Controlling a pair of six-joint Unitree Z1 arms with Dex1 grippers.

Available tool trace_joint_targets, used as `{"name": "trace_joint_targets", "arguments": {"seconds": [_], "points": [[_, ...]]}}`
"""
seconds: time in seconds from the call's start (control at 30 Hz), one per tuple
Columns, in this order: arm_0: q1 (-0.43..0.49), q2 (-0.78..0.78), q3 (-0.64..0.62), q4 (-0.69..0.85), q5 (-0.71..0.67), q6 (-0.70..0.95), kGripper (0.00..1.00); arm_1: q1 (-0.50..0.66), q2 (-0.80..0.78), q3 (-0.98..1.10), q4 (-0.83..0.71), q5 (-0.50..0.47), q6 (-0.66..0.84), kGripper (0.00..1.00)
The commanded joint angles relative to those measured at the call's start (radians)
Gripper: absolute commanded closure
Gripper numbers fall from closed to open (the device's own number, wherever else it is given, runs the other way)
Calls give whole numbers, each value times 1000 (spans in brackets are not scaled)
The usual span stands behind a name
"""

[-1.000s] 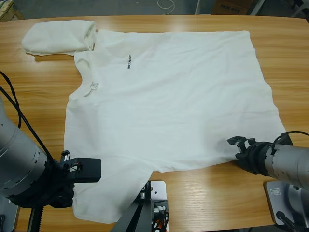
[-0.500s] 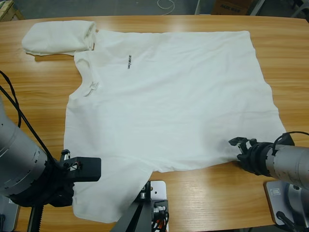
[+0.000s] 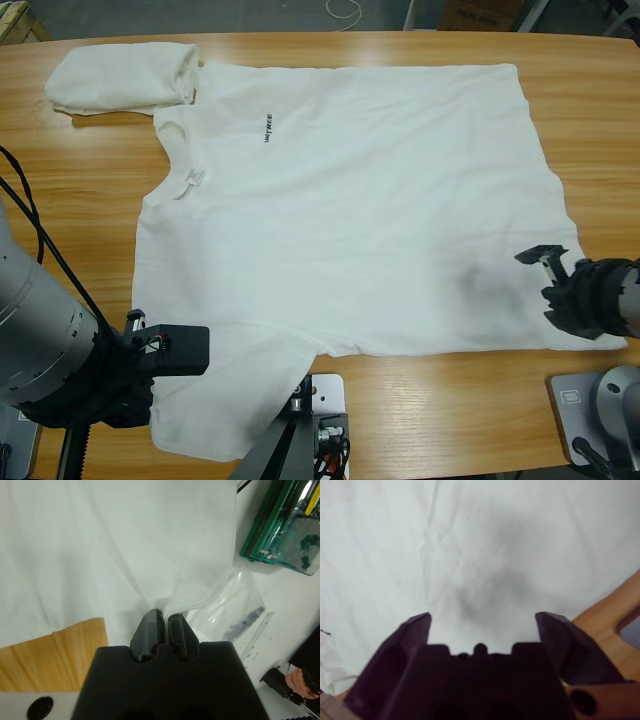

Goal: Fold clothes

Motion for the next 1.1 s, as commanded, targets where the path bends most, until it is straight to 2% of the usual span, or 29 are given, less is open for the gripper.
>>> {"name": "trace_joint_targets", "arguments": {"seconds": [0.03,0.13,0.2,0.27,0.33,0.37,0.4,0.47,0.73,0.93,1.1], "points": [[9,24,25,-7,11,12,1000,-11,31,11,32,114,109,61],[9,21,25,-6,12,12,1000,20,22,87,-72,86,192,69],[9,19,25,-6,12,12,1000,44,-9,153,-146,35,217,143],[9,17,25,-7,12,12,1000,58,-21,167,-163,14,220,147],[9,22,25,-7,12,12,1000,61,-14,172,-163,33,223,147],[9,25,24,-7,12,12,1000,63,-11,173,-162,49,239,113],[9,27,23,-8,12,12,1000,72,-4,179,-162,68,264,37],[9,29,23,-8,12,12,1000,91,3,186,-162,62,268,0],[9,29,25,-9,12,14,1000,92,16,187,-162,46,226,6],[11,31,23,-8,12,15,1000,93,36,190,-171,75,229,0],[11,29,23,-7,12,15,1000,93,111,210,-239,87,229,0]]}}
